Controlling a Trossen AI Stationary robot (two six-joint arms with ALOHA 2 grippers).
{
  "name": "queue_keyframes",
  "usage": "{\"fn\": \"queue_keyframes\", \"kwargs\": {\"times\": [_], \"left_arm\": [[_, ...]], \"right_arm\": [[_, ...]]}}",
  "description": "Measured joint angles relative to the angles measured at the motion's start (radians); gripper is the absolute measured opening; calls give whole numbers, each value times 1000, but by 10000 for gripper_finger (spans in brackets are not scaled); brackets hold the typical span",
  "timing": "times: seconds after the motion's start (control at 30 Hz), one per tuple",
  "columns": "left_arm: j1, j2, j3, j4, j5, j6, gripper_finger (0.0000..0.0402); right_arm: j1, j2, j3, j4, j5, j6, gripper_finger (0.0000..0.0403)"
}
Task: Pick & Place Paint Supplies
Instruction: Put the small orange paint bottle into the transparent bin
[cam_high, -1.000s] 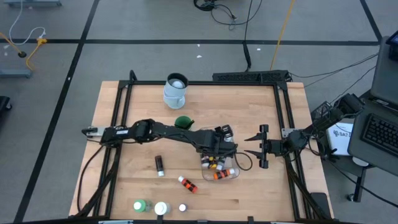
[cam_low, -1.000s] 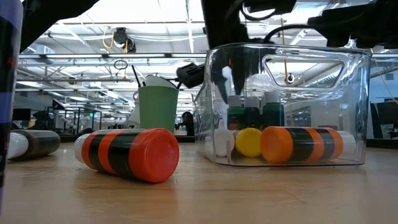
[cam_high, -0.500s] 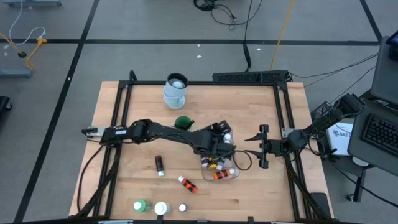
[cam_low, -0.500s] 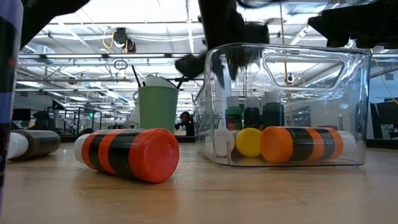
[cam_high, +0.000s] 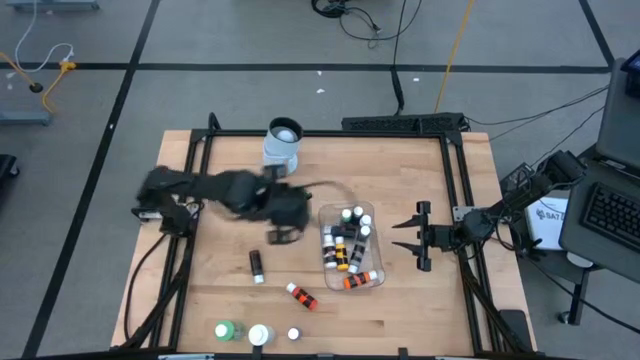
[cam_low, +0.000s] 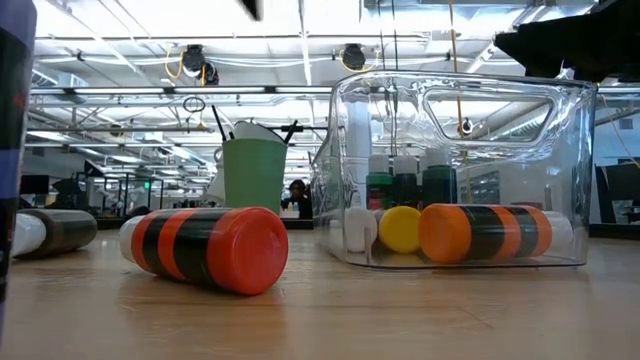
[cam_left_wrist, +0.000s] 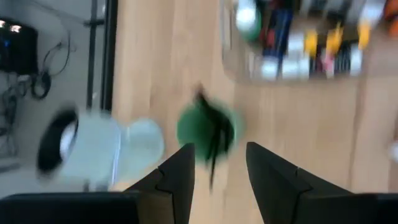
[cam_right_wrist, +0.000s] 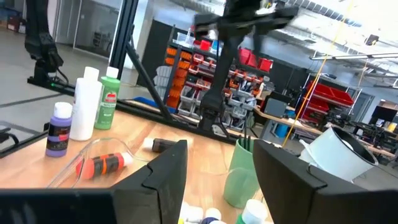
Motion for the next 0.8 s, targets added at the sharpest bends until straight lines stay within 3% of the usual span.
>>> {"fn": "queue_keyframes", "kwargs": {"times": [0.2,0.4,0.57,0.67,0.8], "left_arm": [[-109,-289,-426,150,-65,-206,147],[-176,-461,-789,419,131,-299,147],[-196,-454,-910,662,232,-249,147],[-196,-395,-921,798,270,-184,147],[-207,-310,-920,863,310,-122,148]], "right_arm": [[-1,-2,0,11,1,-15,172],[-1,-1,0,10,2,-17,171],[-1,-1,0,8,3,-1,171],[-1,-1,0,7,2,17,171],[-1,-1,0,-1,1,37,171]]}}
